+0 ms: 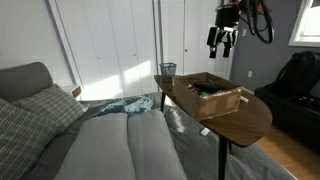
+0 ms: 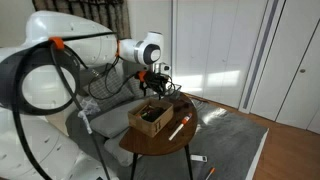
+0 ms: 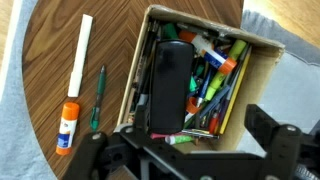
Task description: Pour the contents in the basket into the brown box
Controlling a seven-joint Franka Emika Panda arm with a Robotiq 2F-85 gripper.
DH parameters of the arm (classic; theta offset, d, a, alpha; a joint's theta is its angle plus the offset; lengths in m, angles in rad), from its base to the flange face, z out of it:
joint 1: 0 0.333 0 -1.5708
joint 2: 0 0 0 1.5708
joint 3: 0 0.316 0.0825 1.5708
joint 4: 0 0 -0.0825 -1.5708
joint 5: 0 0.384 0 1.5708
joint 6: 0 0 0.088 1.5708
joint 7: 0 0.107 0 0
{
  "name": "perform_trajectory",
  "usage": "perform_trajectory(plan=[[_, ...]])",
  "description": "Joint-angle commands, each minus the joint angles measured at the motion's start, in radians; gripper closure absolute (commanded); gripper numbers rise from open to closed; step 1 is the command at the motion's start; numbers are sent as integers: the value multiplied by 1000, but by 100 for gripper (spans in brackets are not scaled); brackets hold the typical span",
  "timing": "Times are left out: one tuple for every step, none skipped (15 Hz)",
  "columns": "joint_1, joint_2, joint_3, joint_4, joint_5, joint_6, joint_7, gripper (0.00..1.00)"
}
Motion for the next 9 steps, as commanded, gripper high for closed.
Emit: perform_trajectory(plan=[[-8, 1, 7, 2, 2, -2, -2, 0], [-15, 0, 10, 3, 1, 26, 34, 0], [-26, -2, 10, 5, 1, 60, 73, 0], [-39, -5, 7, 12, 0, 105, 111, 0], [-48, -4, 5, 22, -7, 137, 132, 0], [-62, 7, -3, 48, -13, 170, 145, 0], [-76, 14, -3, 62, -24, 206, 171, 0], [-89, 27, -7, 82, -28, 239, 183, 0], [-96, 54, -13, 117, -27, 247, 179, 0]])
